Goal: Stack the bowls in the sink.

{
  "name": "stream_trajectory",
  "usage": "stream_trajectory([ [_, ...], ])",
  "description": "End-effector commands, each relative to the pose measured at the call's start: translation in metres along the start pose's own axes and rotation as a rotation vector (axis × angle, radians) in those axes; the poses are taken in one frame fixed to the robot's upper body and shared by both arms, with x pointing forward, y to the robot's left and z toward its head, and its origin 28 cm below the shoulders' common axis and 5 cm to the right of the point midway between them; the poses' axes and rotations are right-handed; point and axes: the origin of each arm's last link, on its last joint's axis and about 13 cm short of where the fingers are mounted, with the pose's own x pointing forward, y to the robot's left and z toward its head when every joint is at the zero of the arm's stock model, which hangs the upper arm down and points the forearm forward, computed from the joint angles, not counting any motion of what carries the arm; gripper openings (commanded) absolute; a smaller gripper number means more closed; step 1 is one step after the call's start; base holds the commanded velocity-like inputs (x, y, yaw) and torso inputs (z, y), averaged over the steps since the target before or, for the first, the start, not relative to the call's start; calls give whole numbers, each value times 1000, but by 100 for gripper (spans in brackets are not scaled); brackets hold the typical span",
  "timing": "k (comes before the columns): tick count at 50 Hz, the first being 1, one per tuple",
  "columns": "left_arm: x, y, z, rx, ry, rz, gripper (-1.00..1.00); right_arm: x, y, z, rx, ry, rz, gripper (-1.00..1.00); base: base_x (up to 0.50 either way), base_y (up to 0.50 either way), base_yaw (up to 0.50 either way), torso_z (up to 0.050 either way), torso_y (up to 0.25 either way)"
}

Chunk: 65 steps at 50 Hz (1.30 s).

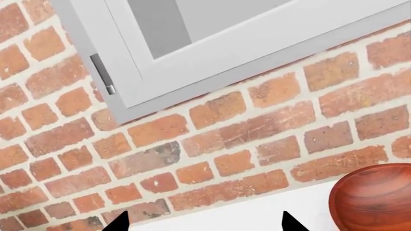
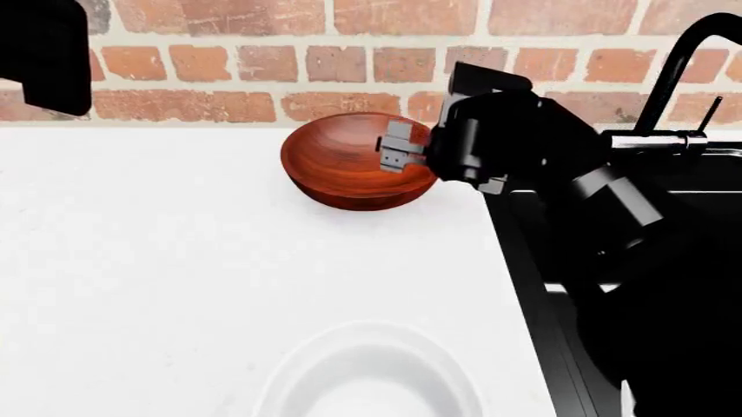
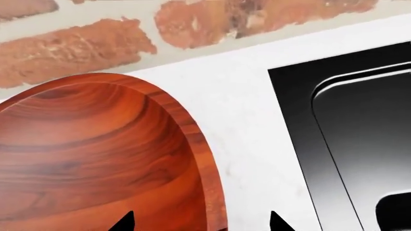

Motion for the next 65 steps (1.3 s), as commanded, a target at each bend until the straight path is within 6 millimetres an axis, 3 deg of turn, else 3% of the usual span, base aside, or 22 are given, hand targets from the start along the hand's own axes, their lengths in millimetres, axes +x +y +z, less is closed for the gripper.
stream_trajectory([
  [1,2,-2,0,4,2,-2,100,5,-1,-6,2,18,11,100,0,0,0,0,0],
  [22,1,-3,-1,7,3,-5,100,15,-4,-16,5,37,17,100,0,0,0,0,0],
  [23,1,-3,-1,7,3,-5,100,14,-4,-16,1,33,17,-100,0,0,0,0,0],
  [36,2,-4,-2,5,3,-8,100,9,-5,-13,-13,-8,13,-100,0,0,0,0,0],
  [46,3,-3,0,4,0,-9,100,-9,-9,5,110,-127,86,-100,0,0,0,0,0],
  [56,3,-4,1,6,-3,-12,100,-14,-21,6,148,-111,97,-100,0,0,0,0,0],
  [65,2,-3,1,1,-4,-9,100,-40,-25,12,180,-152,174,-100,0,0,0,0,0],
])
